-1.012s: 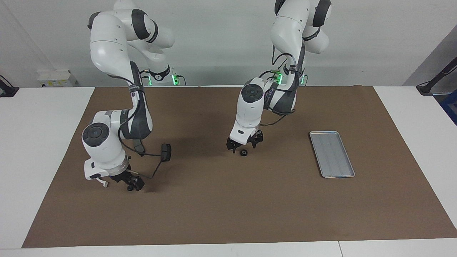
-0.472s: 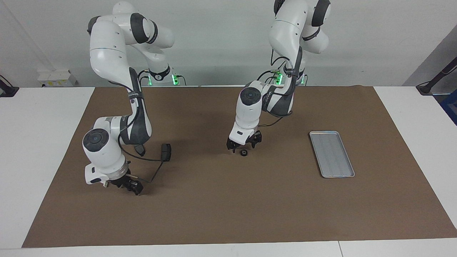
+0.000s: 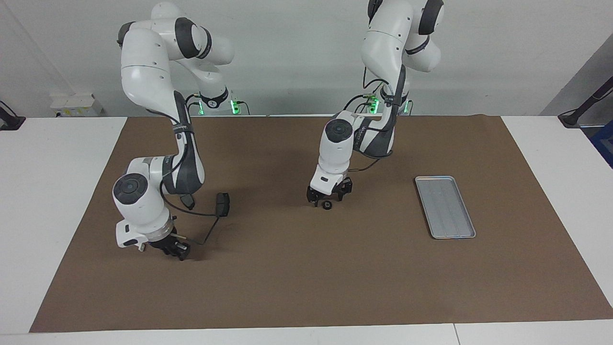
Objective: Pick bearing gear from pile to tray
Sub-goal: 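Grasp the black bearing with the left gripper and lift it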
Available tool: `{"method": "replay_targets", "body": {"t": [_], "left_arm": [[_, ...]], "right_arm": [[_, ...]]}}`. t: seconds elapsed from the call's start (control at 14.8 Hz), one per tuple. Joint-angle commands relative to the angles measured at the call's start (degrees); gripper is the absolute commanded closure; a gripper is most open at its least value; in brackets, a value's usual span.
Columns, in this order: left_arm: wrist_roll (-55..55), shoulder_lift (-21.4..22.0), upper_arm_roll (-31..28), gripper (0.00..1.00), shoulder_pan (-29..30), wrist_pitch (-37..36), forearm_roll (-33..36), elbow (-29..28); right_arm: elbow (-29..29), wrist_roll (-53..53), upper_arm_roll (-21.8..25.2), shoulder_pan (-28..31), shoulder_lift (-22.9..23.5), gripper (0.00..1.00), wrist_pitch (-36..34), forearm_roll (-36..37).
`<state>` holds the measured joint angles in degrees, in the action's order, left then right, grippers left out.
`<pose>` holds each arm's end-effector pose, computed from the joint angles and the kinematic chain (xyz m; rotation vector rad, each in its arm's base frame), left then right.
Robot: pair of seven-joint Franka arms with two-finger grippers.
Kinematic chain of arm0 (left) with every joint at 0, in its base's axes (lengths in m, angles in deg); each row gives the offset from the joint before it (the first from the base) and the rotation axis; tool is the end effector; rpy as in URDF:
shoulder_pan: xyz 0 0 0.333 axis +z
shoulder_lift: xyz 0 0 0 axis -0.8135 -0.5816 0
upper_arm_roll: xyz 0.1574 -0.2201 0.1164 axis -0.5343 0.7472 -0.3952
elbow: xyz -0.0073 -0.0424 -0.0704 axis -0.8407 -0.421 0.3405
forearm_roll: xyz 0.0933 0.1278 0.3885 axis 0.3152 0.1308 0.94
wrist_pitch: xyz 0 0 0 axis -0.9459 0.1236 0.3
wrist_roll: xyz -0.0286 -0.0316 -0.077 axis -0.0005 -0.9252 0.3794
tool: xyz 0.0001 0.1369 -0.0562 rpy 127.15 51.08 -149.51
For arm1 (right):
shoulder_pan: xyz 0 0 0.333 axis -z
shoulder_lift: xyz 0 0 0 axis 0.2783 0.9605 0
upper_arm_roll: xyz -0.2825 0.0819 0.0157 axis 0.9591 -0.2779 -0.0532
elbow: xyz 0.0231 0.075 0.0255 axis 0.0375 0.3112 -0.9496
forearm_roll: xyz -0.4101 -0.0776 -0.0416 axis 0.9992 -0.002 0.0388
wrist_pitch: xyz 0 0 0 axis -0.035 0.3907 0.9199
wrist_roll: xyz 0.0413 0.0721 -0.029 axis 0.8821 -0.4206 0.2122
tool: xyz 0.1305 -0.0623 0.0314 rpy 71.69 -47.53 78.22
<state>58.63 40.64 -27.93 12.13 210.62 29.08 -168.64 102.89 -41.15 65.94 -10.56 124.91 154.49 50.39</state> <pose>0.5346 -0.3954 0.2128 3.0936 0.2739 0.0769 0.7309 -0.0132 0.2131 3.0268 -0.6196 0.1228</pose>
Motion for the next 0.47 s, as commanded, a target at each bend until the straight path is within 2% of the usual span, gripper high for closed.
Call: {"method": "replay_targets", "body": {"t": [0.0,0.2,0.4], "left_arm": [[0.4,2.0,-0.86,1.0,-0.76,1.46,-0.74,-2.08],[0.49,1.57,-0.86,1.0,0.03,0.24,-0.74,0.28],[-0.22,1.3,-1.39,1.0,0.12,-4.32,0.05,3.97]], "right_arm": [[1.18,-0.51,-0.55,0.9,-0.17,1.0,0.89,0.41],[1.18,-0.86,-0.55,0.72,-0.17,1.0,0.63,0.5],[0.57,-0.86,-0.55,0.29,-0.43,1.0,-0.94,0.59]]}}
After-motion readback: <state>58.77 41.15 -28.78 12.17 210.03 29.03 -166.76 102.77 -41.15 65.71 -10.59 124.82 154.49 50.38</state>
